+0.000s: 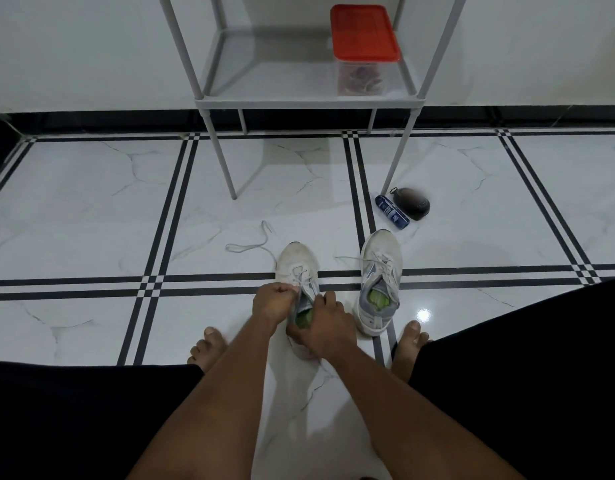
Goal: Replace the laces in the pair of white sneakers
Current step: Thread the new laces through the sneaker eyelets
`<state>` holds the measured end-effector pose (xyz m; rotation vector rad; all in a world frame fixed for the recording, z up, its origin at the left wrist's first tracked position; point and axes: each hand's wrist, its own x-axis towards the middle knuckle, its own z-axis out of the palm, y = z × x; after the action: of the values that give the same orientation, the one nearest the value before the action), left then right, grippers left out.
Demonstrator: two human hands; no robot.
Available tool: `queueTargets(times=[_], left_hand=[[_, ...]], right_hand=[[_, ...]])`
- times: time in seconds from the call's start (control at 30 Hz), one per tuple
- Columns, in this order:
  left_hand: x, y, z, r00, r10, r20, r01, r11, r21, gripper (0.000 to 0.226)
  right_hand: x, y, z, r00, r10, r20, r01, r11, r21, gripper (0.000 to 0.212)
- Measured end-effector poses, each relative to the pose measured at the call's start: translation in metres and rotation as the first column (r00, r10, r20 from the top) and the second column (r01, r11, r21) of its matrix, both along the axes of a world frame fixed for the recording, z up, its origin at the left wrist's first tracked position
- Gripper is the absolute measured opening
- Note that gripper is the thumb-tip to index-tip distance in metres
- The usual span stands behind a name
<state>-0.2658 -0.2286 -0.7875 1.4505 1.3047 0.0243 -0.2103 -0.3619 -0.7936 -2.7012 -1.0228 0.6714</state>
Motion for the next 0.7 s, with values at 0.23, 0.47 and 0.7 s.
queueTargets(times=[0.23, 0.47, 0.7], left_hand=[[0.006, 0.003, 0.008, 0.999, 0.017, 0.04, -0.015, 0.999, -0.04, 0.017], [0.032, 0.068, 0.079, 0.788, 0.405, 0.464, -0.259, 0.901, -0.347, 0.016], [0.006, 0.031, 0.022, 0.989, -0.034, -0.146, 0.052, 0.992, 0.118, 0.034]], right_hand=[[0.001, 0.0, 0.0, 1.0, 0.009, 0.02, -0.008, 1.0, -0.022, 0.093], [0.0, 0.003, 0.003, 1.0, 0.007, 0.018, -0.006, 0.999, -0.031, 0.094], [0.002, 0.0, 0.007, 1.0, 0.007, 0.018, -0.006, 1.0, -0.012, 0.094]])
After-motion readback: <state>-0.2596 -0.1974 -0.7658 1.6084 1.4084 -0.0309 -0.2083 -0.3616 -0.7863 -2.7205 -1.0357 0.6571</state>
